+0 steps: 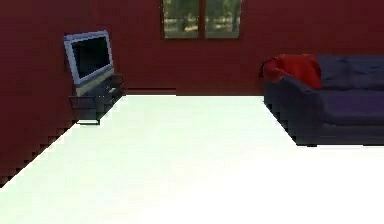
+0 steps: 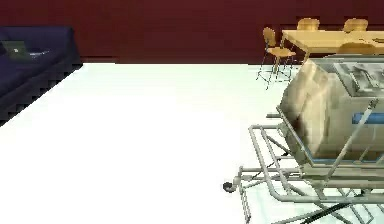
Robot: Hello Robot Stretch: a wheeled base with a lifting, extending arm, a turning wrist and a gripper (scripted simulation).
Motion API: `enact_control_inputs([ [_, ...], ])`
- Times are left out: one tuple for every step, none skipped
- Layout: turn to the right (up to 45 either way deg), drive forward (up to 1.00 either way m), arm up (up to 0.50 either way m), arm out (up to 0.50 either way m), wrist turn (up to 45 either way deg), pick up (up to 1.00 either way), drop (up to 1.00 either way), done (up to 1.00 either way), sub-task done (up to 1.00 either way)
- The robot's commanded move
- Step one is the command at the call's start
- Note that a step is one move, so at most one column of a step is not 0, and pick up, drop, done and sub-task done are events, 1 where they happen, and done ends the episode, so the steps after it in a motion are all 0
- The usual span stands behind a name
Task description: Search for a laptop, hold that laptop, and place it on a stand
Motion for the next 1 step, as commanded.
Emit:
enact_control_inputs([
  [45.0,0.0,0.0,0.0,0.0,0.0,0.0,0.0,0.0],
])
